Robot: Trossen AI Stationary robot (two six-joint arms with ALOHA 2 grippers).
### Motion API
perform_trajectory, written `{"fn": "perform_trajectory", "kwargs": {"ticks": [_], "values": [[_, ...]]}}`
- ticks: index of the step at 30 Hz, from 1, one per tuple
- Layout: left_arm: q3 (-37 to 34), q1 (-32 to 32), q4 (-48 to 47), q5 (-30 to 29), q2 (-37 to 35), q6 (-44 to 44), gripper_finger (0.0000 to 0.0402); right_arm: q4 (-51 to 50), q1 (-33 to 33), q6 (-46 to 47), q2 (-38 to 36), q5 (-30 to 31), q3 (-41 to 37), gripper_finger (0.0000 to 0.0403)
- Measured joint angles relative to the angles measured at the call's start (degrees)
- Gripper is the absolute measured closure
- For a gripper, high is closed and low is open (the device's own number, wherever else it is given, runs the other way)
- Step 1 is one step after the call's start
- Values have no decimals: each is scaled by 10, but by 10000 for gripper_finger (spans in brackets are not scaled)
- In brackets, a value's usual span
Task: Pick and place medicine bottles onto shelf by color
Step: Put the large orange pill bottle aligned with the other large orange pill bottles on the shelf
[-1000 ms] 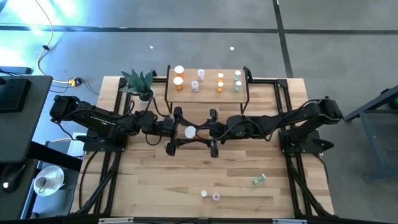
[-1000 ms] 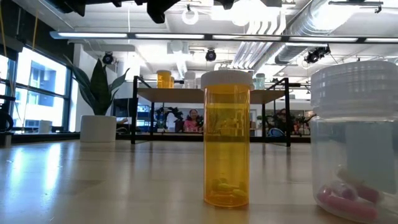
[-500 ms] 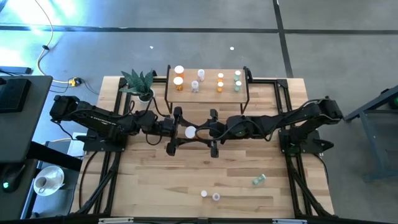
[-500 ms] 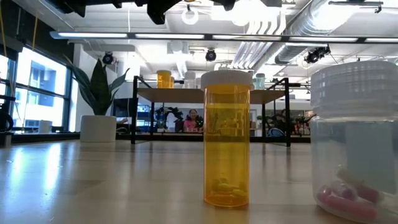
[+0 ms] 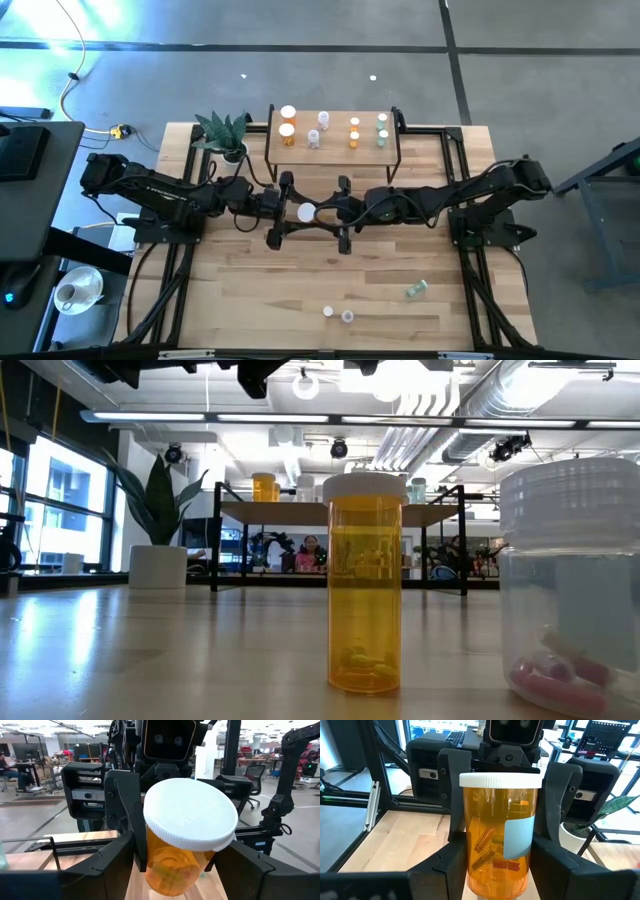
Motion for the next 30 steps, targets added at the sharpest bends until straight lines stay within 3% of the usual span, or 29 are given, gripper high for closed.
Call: {"fn": "perform_trajectory", "kwargs": {"ticks": [30], "values": [[2,-1,2,-18,-1,-47,111,5,-1,18,4,-2,-2,228]]}}
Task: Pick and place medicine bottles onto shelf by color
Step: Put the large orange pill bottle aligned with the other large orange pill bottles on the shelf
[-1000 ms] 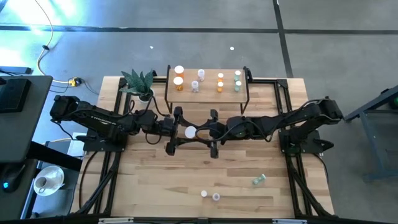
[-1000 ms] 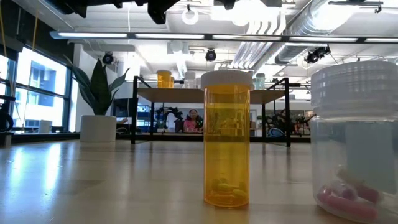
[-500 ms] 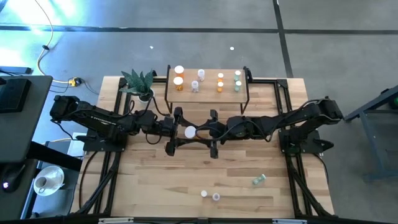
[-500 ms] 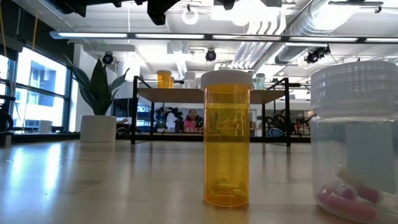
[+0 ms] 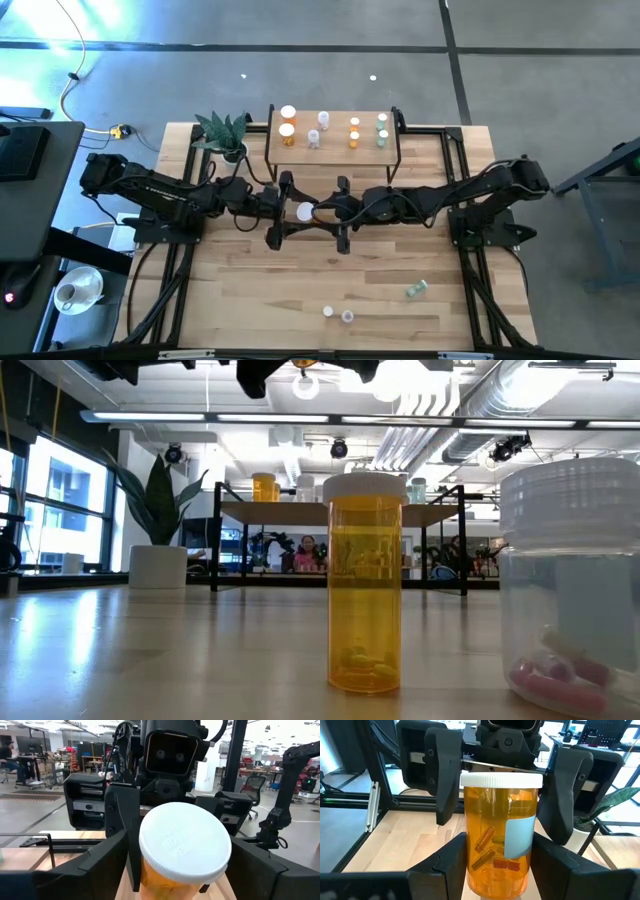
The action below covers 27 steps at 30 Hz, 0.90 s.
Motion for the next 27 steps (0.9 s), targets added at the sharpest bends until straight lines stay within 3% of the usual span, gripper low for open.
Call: {"fn": "perform_trajectory", "kwargs": {"ticks": [27], "values": [[-1,0,12,7,1,21,139,20,0,0,-3,2,1,229]]}}
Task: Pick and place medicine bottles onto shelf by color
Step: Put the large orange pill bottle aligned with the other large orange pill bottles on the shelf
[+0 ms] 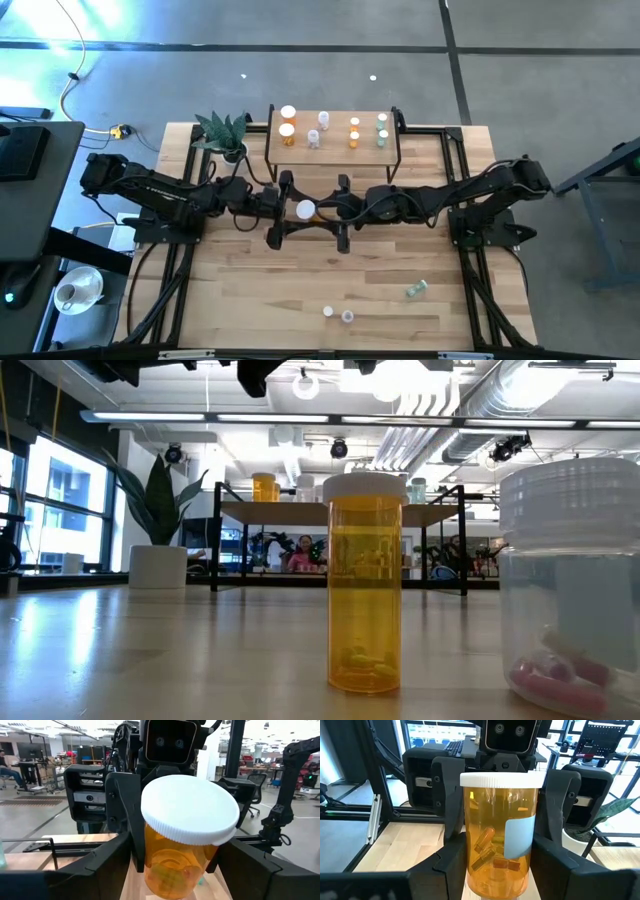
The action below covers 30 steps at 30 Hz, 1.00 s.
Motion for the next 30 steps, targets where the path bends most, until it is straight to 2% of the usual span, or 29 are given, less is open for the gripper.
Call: {"fn": "perform_trajectory", "kwargs": {"ticks": [10,18,27,30], "values": [[0,0,2,2,0,-4,137,1,-5,-6,0,-3,0,229],[0,3,-10,-19,0,-7,137,-3,-4,2,1,-5,0,229],[0,4,-3,-34,0,0,118,-7,-2,29,1,-1,0,229],[0,5,-1,-13,-3,6,118,-41,-1,44,0,5,-1,229]]}}
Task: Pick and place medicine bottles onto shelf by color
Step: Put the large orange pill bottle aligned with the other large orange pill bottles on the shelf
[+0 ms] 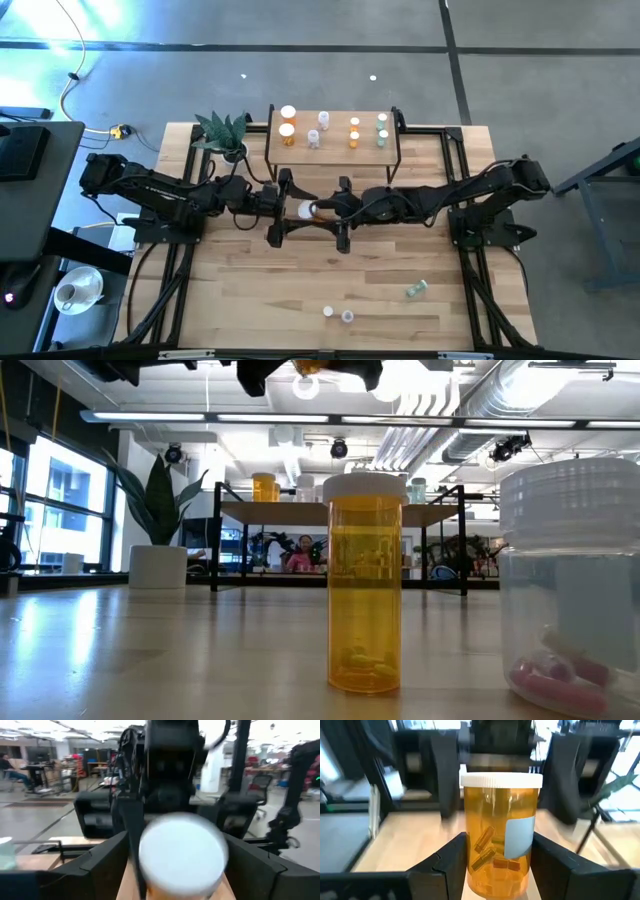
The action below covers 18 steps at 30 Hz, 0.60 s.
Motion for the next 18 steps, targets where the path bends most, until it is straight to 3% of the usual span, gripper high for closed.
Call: {"fn": "perform_trajectory", "kwargs": {"ticks": [18], "values": [[1,-1,-4,-36,-7,-12,119,42,0,-4,-2,-6,0,229]]}}
